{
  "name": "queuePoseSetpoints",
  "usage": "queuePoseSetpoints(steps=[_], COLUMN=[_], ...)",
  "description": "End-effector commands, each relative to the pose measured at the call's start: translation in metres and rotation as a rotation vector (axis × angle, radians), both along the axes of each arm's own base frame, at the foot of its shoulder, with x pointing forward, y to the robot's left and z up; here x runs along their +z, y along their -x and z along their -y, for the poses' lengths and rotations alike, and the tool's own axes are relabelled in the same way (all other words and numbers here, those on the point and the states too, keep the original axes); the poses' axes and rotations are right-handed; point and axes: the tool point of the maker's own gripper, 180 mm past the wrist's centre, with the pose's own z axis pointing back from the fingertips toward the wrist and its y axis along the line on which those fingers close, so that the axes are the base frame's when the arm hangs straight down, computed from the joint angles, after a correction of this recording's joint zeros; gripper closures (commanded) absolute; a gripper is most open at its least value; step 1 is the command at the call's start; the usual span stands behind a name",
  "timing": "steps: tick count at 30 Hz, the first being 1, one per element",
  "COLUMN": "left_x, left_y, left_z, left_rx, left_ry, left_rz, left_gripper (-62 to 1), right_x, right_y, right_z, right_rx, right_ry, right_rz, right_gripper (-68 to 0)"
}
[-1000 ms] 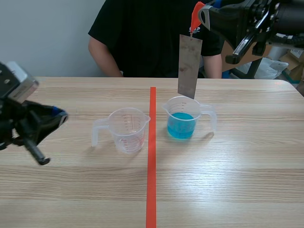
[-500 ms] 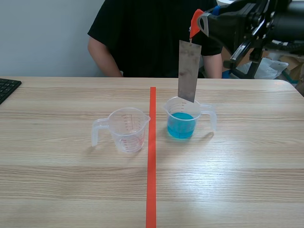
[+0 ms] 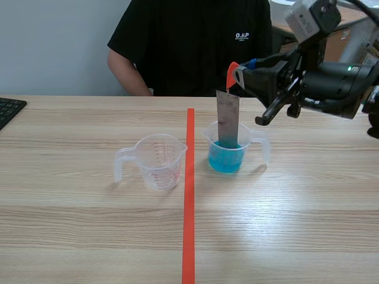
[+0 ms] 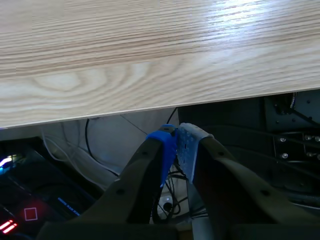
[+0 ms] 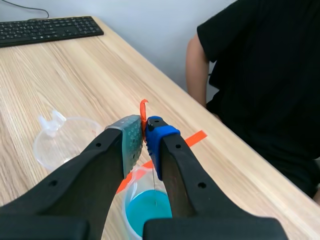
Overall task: Do the redox reaction experiment.
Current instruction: 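Lower the plate into the blue solution, then hold the plate still in the solution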
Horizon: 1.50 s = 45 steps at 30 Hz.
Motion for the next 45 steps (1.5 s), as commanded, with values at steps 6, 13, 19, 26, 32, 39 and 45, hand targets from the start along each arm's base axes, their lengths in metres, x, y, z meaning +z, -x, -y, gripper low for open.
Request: queuePoseSetpoints(steps=[6,13,19,26,32,39,45], left_x=[0.003,0.003,0.003,0.003,0.003,0.003,0.003], left_y=[-0.006,-0.006,-0.006,-0.006,-0.006,-0.006,-0.006], left_z=[0.003,0.003,0.003,0.003,0.003,0.003,0.003], left_rx=[-0.01,-0.011,-0.011,-0.011,-0.011,-0.011,-0.011], left_ry=[0.008,0.008,0.008,0.008,0.008,0.008,0.008], left_rz=[0.022,0.022,0.022,0.022,0.022,0.022,0.021], left_gripper=[-4.9,-4.9,-4.9,-4.9,-4.9,-4.9,-4.9], right_x=[-0.01,-0.022,-0.022,-0.024,-0.025,-0.029,-0.031], right_y=[-0.015,-0.019,-0.019,-0.019,-0.018,-0.016,-0.016], right_z=[0.002,0.004,0.004,0.004,0.004,0.004,0.005], right_rx=[-0.006,-0.012,-0.012,-0.012,-0.012,-0.012,-0.014], right_ry=[-0.02,-0.014,-0.014,-0.003,-0.003,-0.003,0.005], right_rz=[0.0,-0.024,-0.024,-0.024,-0.027,-0.038,-0.044], right_gripper=[-1.7,-1.7,-1.7,-1.7,-1.7,-1.7,-1.7])
